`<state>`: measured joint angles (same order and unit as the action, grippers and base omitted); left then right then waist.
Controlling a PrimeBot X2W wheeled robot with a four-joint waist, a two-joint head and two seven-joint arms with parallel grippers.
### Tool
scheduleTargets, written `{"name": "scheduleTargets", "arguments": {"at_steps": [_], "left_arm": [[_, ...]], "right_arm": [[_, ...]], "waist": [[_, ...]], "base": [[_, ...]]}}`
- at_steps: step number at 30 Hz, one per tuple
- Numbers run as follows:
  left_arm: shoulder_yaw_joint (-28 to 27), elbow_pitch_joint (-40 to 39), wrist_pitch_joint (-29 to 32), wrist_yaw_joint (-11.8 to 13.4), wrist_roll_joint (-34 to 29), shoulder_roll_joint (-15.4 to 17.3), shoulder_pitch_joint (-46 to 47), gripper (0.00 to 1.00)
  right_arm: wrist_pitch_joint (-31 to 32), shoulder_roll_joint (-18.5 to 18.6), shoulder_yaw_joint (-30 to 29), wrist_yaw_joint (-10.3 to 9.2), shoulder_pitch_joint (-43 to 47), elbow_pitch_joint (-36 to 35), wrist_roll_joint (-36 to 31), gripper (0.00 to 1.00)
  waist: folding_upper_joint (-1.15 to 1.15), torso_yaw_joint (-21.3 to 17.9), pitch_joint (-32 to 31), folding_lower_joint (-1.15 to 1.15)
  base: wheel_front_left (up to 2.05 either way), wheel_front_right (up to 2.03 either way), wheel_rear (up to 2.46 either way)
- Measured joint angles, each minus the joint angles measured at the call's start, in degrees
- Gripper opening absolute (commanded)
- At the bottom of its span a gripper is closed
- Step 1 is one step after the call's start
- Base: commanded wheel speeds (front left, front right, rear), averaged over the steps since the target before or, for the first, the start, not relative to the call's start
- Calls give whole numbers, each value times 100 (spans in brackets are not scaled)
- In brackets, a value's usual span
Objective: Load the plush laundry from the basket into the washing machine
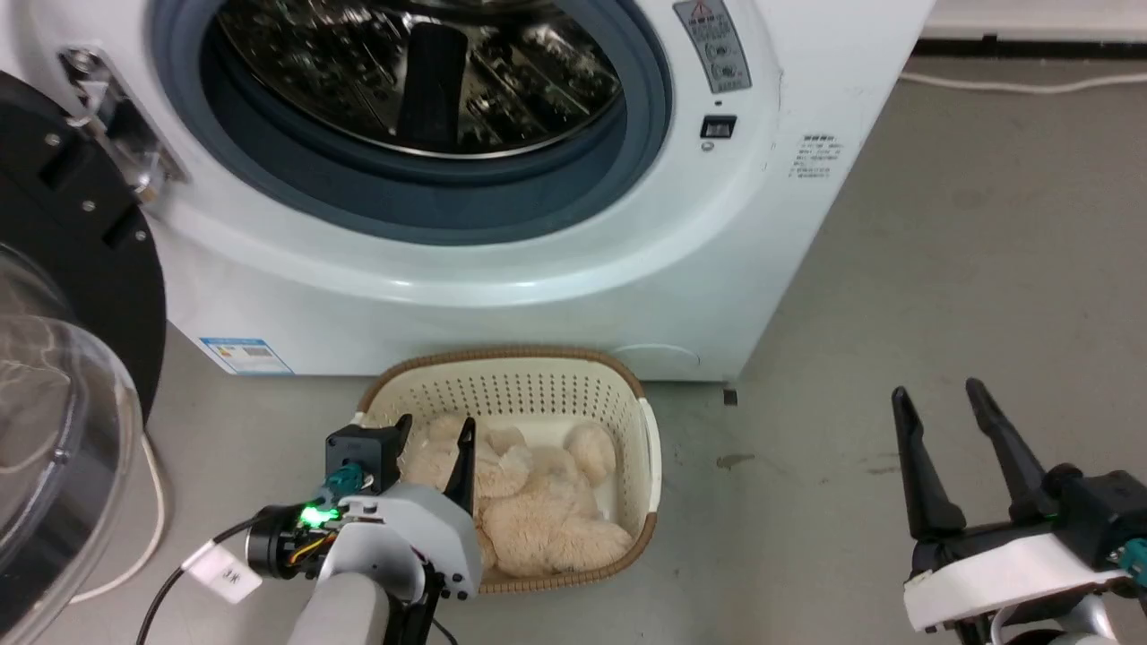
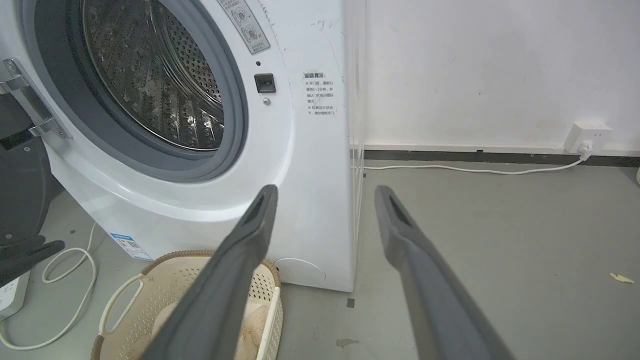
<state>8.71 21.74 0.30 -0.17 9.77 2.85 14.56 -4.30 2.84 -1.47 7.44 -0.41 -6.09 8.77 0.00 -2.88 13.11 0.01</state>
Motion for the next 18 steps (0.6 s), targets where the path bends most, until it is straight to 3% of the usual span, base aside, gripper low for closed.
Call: {"name": "scheduleTargets", "arguments": {"at_steps": [9,18], "left_arm": [[291,536,202,26,320,-5,454,100],[840,1484,441,266,416,1,1278,100]], "right_arm": [[-94,0,-43,0,-36,-265,156,100],[-218,0,-135,0,-108,-600,409,100]], "waist": [[0,-90,455,0],[0,-187,1238,0]], "base": [[0,0,0],[0,0,0]]}}
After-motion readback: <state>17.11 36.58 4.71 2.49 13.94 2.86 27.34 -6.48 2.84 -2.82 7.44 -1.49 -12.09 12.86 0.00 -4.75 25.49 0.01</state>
